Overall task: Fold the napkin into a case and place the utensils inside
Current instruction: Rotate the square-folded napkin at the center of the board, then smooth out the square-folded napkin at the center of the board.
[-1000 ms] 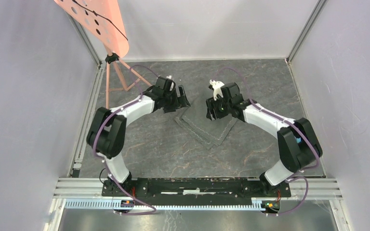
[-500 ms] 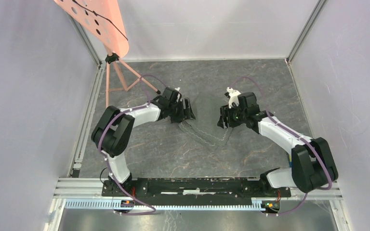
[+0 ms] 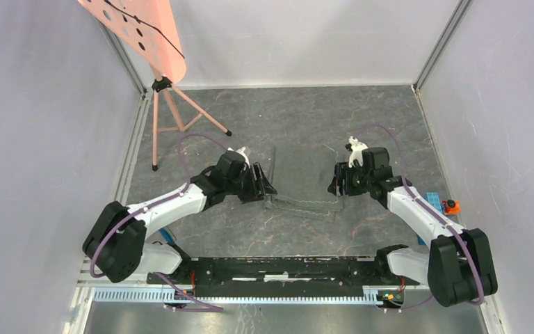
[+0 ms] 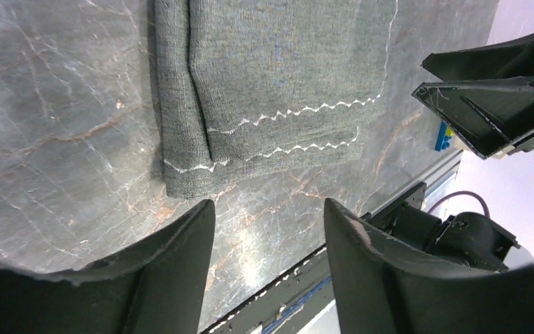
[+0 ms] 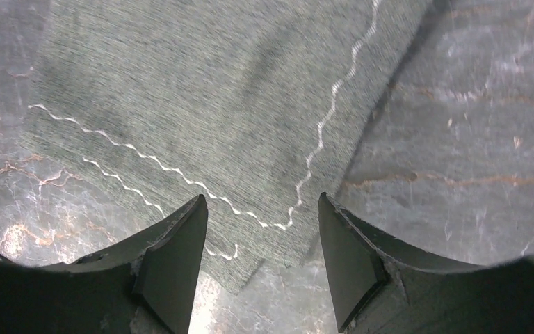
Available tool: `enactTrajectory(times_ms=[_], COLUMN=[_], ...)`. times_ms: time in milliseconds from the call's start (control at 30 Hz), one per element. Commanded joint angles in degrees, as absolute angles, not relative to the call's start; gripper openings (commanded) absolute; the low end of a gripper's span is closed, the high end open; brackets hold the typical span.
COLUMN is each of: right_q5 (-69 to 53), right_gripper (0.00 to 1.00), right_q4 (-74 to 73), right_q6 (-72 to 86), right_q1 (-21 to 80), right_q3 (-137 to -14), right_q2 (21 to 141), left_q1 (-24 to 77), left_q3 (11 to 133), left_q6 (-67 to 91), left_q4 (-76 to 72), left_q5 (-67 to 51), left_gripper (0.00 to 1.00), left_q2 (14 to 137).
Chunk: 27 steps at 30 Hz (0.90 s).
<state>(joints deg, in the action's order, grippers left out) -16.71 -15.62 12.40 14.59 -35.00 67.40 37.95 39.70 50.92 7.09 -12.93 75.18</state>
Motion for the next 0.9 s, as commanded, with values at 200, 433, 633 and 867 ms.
enactTrajectory(times_ms=[200, 433, 633, 867], right_q5=[-21.3, -22.6, -23.2, -23.4], right_gripper=[0.66, 0.65, 0.65, 0.65], right_q4=[-14.5, -13.5, -12.9, -12.0], right_q6=[13.8, 12.8, 12.4, 12.6], right_q1=[9.1, 7.6, 7.3, 7.1], right_q3=[-30.7, -29.1, -28.7, -27.7], right_q2=[65.7, 65.3, 66.2, 66.5], left_q1=[38.1, 38.1, 38.1, 38.1], left_q3=[44.6, 44.0, 43.3, 42.7], left_q6=[53.5, 51.6, 51.3, 51.3], left_q4=[3.6, 1.1, -1.3, -2.8], left_q5=[-18.6, -17.1, -17.5, -17.5], left_gripper=[0.52, 0.49, 0.46, 0.47], left_q2=[84.7, 89.8, 92.0, 92.8])
